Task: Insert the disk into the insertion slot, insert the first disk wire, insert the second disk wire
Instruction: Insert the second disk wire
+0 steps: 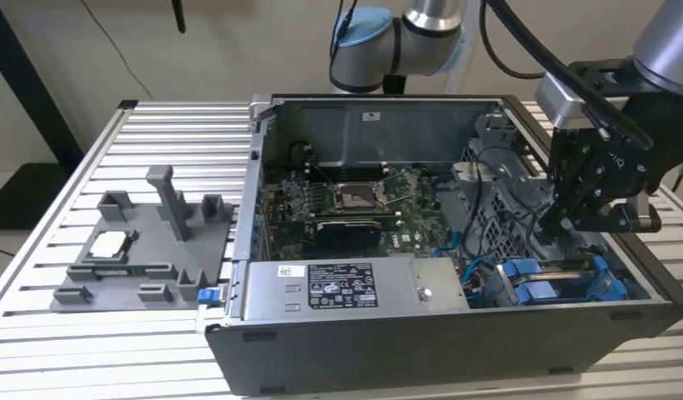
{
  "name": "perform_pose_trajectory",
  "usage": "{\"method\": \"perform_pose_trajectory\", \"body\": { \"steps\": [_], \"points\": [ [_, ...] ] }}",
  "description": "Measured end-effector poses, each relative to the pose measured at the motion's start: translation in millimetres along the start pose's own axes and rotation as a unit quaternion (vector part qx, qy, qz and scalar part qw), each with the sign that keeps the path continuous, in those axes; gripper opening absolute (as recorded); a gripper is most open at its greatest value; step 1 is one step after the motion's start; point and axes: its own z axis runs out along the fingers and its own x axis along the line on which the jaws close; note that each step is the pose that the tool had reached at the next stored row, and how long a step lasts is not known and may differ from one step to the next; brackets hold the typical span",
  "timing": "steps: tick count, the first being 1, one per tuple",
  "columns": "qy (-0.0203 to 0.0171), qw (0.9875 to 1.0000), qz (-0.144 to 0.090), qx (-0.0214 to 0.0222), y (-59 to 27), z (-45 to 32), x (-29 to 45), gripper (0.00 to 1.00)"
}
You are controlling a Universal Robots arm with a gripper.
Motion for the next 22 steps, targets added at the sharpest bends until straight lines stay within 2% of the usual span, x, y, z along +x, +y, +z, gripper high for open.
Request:
{"method": "perform_pose_trajectory", "body": {
  "steps": [3, 6, 10, 13, 22],
  "points": [
    [0.0012, 1.0, 0.0, 0.0001, -0.5, 2.0, 0.8, 0.16],
    [0.0055, 1.0, 0.0, 0.0003, -1.2, 2.3, 2.7, 0.16],
    [0.0137, 0.9999, 0.001, 0.0006, -1.5, 2.8, 4.8, 0.16],
    [0.0173, 0.9998, 0.003, 0.0009, -1.6, 3.5, 6.7, 0.16],
    [0.0184, 0.9998, 0.005, 0.0011, -4.1, 6.2, 9.2, 0.16]
  ]
}}
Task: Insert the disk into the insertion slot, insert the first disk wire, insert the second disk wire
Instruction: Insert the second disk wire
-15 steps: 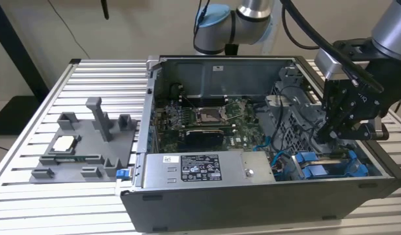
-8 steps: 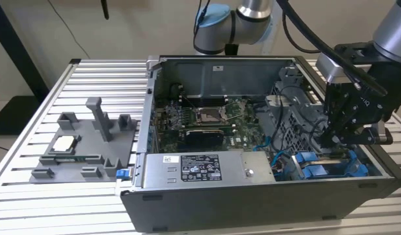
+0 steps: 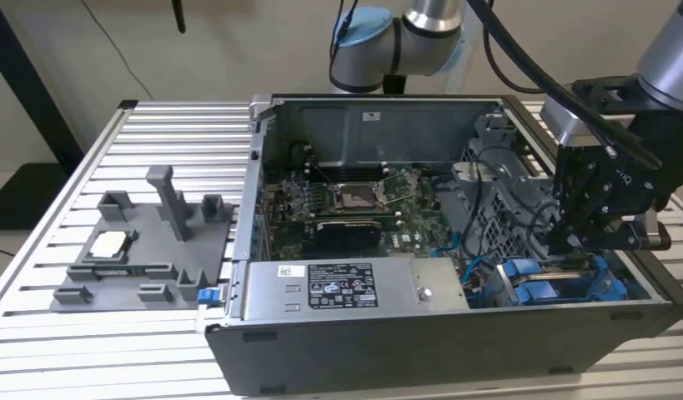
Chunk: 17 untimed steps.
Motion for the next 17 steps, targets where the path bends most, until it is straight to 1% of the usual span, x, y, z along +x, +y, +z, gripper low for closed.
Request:
{"method": "perform_pose_trajectory", "body": {
  "steps": [5, 10, 13, 17],
  "points": [
    [0.0, 1.0, 0.001, 0.0, -2.2, 1.7, 0.8, 0.16],
    [0.0, 1.0, 0.001, 0.0, -7.6, 4.9, 1.1, 0.16],
    [0.0, 1.0, 0.001, 0.0001, -8.2, 7.5, 1.3, 0.16],
    [-0.0009, 1.0, 0.001, 0.0, -9.0, 10.5, 1.4, 0.16]
  ]
}}
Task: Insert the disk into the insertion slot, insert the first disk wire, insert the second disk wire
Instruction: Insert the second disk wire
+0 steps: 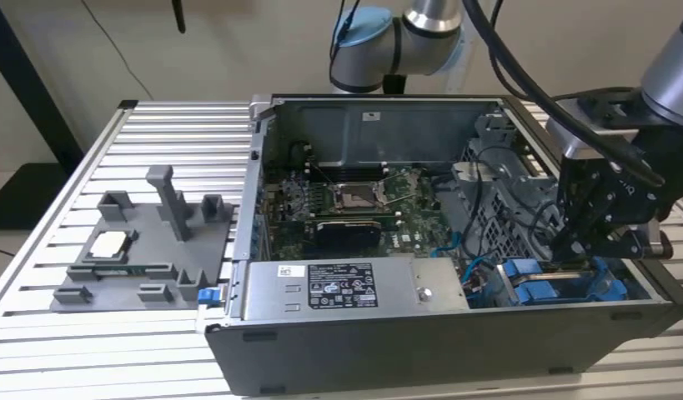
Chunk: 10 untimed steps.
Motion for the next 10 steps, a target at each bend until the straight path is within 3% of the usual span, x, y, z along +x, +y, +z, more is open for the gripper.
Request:
{"method": "perform_pose_trajectory", "body": {
  "steps": [5, 10],
  "points": [
    [-0.0023, 1.0, 0.0, -0.0001, -3.2, 2.4, 0.0, 0.16],
    [-0.0076, 1.0, 0.0, -0.0003, -3.8, 5.0, 0.1, 0.16]
  ]
}}
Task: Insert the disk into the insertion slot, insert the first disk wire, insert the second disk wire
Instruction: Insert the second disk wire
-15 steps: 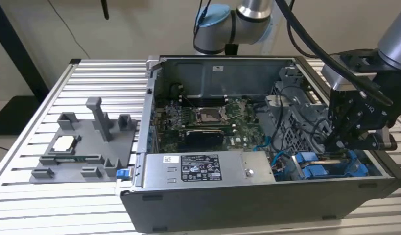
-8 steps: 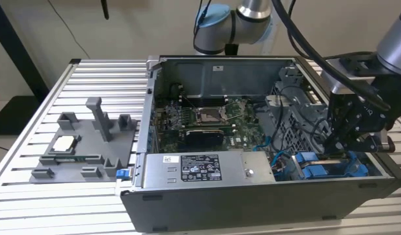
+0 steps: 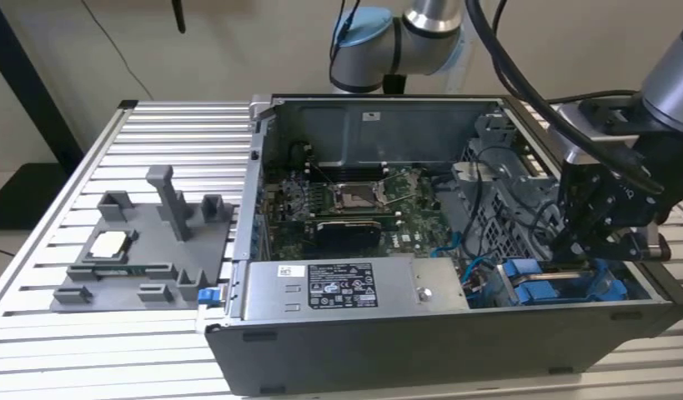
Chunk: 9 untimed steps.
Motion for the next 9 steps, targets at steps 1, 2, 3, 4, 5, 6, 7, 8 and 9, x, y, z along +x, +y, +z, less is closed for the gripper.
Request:
{"method": "perform_pose_trajectory", "body": {
  "steps": [1, 2, 3, 4, 5, 6, 7, 8, 9],
  "points": [
    [-0.0004, 1.0, 0.0, 0.0, -0.1, 1.1, 0.1, 0.16],
    [-0.0003, 1.0, 0.0, 0.0, -0.1, 1.8, 0.2, 0.16],
    [-0.0001, 1.0, 0.0, 0.0, -0.2, 2.6, 0.3, 0.16],
    [0.0001, 1.0, 0.0, 0.0, -0.2, 3.7, 0.4, 0.16],
    [0.0003, 1.0, 0.0, 0.0, -0.2, 5.0, 0.6, 0.16],
    [0.0002, 1.0, 0.0, -0.0001, -0.2, 6.3, 0.7, 0.16],
    [-0.001, 1.0, 0.0, -0.0001, -0.2, 7.5, 0.7, 0.17],
    [-0.0011, 1.0, 0.0, -0.0003, -0.3, 7.7, 0.8, 0.17],
    [-0.0007, 1.0, 0.0, -0.0008, -0.3, 6.6, 0.7, 0.24]
  ]
}}
